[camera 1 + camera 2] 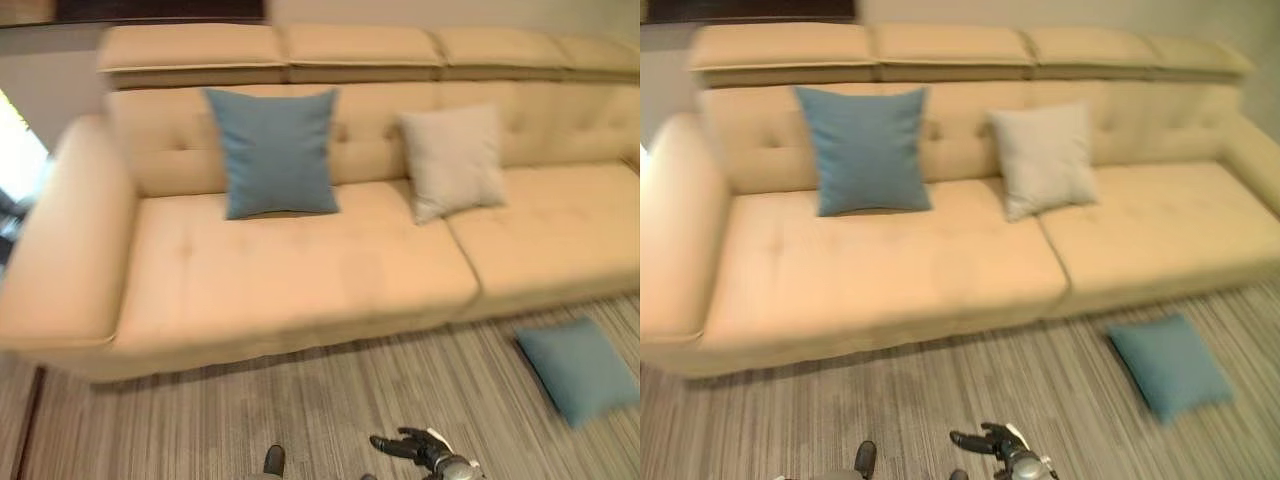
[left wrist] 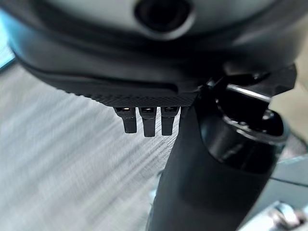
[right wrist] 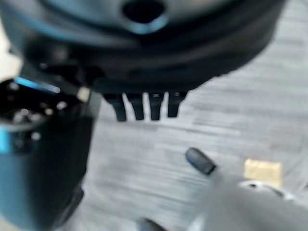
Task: Pick up all the scattered cushions and arrange them neatly on the sofa.
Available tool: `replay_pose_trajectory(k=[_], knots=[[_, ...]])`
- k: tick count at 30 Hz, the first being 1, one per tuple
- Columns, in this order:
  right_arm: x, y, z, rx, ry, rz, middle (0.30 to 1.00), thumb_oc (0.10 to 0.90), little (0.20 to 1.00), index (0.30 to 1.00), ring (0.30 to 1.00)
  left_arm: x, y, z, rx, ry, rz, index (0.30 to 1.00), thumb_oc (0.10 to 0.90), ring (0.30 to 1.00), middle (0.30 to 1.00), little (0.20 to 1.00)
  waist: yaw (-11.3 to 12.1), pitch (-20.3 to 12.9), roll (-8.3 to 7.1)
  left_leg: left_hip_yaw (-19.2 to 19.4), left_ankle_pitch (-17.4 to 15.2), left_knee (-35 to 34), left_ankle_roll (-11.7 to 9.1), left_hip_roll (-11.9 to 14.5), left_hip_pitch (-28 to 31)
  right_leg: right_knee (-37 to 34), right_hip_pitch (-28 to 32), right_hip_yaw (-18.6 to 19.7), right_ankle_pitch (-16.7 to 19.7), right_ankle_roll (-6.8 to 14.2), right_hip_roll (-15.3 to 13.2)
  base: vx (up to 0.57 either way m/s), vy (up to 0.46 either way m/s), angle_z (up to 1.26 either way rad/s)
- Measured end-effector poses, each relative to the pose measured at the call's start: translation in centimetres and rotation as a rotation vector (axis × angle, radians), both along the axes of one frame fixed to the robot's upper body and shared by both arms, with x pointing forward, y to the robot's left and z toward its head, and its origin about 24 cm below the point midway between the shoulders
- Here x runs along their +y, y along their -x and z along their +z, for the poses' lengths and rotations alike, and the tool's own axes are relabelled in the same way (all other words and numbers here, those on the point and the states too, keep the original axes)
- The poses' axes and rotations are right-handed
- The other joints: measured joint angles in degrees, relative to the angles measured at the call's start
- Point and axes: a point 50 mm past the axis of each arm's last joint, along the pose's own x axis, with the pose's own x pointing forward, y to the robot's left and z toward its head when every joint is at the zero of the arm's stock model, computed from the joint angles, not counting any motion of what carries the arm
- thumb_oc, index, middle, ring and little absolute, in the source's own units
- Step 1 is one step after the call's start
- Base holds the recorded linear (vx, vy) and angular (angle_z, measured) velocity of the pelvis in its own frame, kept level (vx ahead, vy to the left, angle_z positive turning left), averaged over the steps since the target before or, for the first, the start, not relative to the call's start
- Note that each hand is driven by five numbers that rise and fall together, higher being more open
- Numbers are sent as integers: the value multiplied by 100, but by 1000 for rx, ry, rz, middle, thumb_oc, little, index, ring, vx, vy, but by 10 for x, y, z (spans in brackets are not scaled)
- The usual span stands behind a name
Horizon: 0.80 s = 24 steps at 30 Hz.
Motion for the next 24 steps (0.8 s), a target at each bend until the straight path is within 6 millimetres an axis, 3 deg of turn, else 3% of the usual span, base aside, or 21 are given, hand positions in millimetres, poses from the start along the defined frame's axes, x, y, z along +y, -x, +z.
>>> replay_pose_trajectory(k=[1, 3, 4, 5, 6, 7, 8, 9, 10, 11, 12, 13, 16, 17, 18, 19, 20, 21, 22, 23, 24], knots=[[-6, -5, 3, -29, 8, -40, 900, 800, 900, 900, 900, -3, -2, 0, 5, -3, -37, 900, 800, 900, 900, 900, -231, 51, 59, 392, -51, -3, 79, 0, 66, -160, -57, 55, 218, -48, 2, 2, 71, -150], [-15, 1, 3, -20, 26, -77, 900, 800, 900, 900, 900, -6, -9, 0, 0, -5, -72, 900, 800, 900, 900, 900, -481, 75, 87, 653, -107, 8, 123, -46, 134, -325, -81, 133, 379, -25, -22, 10, 43, -123], [-19, -3, 5, -34, 22, -117, 900, 800, 900, 900, 900, -6, -11, 1, 1, -22, -138, 900, 800, 900, 900, 900, -491, 100, 127, 1185, -144, -1, 57, -23, 168, -100, -438, 609, 500, 143, 12, -16, -39, -189], [-23, -7, 9, -62, 24, -144, 900, 800, 900, 900, 900, -7, -22, 3, -21, -20, -156, 900, 800, 900, 900, 900, -591, 151, 115, 1573, -226, 45, 157, 21, 219, -250, -566, 676, 693, -10, 55, -30, -66, -216], [-23, -10, 11, -76, 26, -147, 900, 800, 900, 900, 900, -5, -26, 4, -24, -35, -192, 900, 800, 900, 900, 900, -658, 174, 88, 1912, -246, 19, 126, 22, 267, -430, -610, 688, 748, -16, 71, -32, -80, -205], [-26, -16, 14, -97, 35, -153, 900, 800, 900, 900, 900, -4, -39, 7, -52, -50, -212, 900, 800, 900, 900, 900, -679, 253, 176, 2291, -247, 0, 150, 112, 313, -352, -695, 564, 566, -114, 84, -38, -104, -180], [-31, -17, 16, -103, 50, -169, 900, 800, 900, 900, 900, -3, -50, 11, -80, -60, -232, 900, 800, 900, 900, 900, -660, 327, 349, 2605, -271, 23, 163, 285, 313, 14, -887, 310, 428, 42, 71, -23, -82, -161], [-32, -15, 15, -94, 53, -174, 900, 800, 900, 900, 900, -2, -57, 13, -100, -62, -237, 900, 800, 900, 900, 900, -643, 341, 393, 2759, -264, 6, 137, 335, 350, 172, -924, 81, 377, 68, 25, -38, -63, -128], [-32, -14, 14, -89, 49, -193, 900, 800, 900, 900, 900, 0, -64, 16, -133, -59, -213, 900, 800, 900, 900, 900, -627, 369, 440, 3091, -291, 77, 1, 482, 395, 520, -1007, -746, 181, -54, -155, -2, -30, -166], [-32, -5, 10, -71, 45, -223, 900, 800, 900, 900, 900, 2, -71, 19, -167, -59, -202, 900, 800, 900, 900, 900, -477, 350, 490, 3547, -299, 139, 10, 631, 536, 979, -989, -1854, -93, -282, -414, 49, -93, -172], [-32, 1, 9, -67, 44, -228, 900, 800, 900, 900, 900, 4, -78, 22, -187, -65, -190, 900, 800, 900, 900, 900, -512, 277, 507, 3686, -334, 242, -21, 717, 579, 1109, -904, -2050, -167, -292, -559, 159, -200, -172], [-33, 9, 7, -50, 44, -236, 900, 800, 900, 900, 900, 2, -86, 25, -217, -65, -192, 900, 800, 900, 900, 900, -499, 227, 458, 3701, -382, 350, -108, 701, 646, 985, -845, -2101, -217, -569, -528, 209, -260, -103], [-50, 12, 9, -36, 93, -247, 900, 800, 900, 900, 900, -21, -103, 27, -288, -8, -177, 900, 800, 900, 900, 900, -504, 132, 745, 3043, -355, 853, -57, 1115, 629, 710, -808, -1594, -28, -1118, -78, 221, -326, -112], [-58, 17, 10, -28, 115, -248, 900, 800, 900, 900, 900, -37, -114, 30, -332, 37, -196, 900, 800, 900, 900, 900, -580, 95, 767, 2869, -448, 906, -158, 1172, 592, 612, -738, -1546, -69, -1073, -7, 265, -440, -56], [-68, 25, 10, -7, 141, -262, 900, 800, 900, 900, 900, -54, -124, 32, -364, 77, -230, 900, 800, 900, 900, 900, -603, 21, 894, 2702, -206, 1081, -272, 1281, 553, 606, -672, -1533, -239, -846, 95, 252, -432, -10], [-71, 36, 6, 33, 149, -279, 900, 800, 900, 900, 900, -68, -133, 37, -401, 124, -260, 900, 800, 900, 900, 900, -637, 15, 858, 2457, -197, 1433, -283, 1472, 528, 480, -427, -1580, -304, -746, 156, 256, -583, -3], [-70, 44, 3, 59, 142, -290, 900, 800, 900, 900, 900, -78, -141, 42, -448, 157, -298, 900, 800, 900, 900, 900, -604, 8, 811, 2252, -179, 1885, -301, 1645, 498, 335, -203, -1563, -338, -794, 284, 182, -457, -16], [-70, 48, 2, 70, 141, -291, 900, 800, 900, 900, 900, -83, -145, 45, -477, 176, -315, 900, 800, 900, 900, 900, -563, -15, 793, 1902, -134, 2408, -301, 1842, 369, 328, -146, -1530, -390, -974, 508, 141, -393, -65], [-67, 48, 1, 71, 132, -289, 900, 800, 900, 900, 900, -86, -150, 51, -509, 177, -356, 900, 800, 900, 900, 900, -338, 7, 706, 1099, 68, 3415, -304, 1993, -97, 431, -138, -1327, -444, -1327, 580, 59, -99, -90], [-65, 44, 1, 66, 134, -274, 900, 800, 900, 900, 900, -87, -152, 54, -527, 176, -394, 900, 800, 900, 900, 900, -216, 51, 624, 640, 14, 3813, -413, 1965, -323, 315, -59, -1200, -395, -1428, 636, 10, -1, -93], [-63, 34, 5, 31, 129, -253, 900, 800, 900, 900, 900, -90, -157, 62, -558, 190, -463, 900, 800, 900, 900, 900, -189, 159, 480, -96, -238, 4194, -598, 1686, -839, 144, 46, -1106, -328, -1520, 622, 33, 67, -57]])
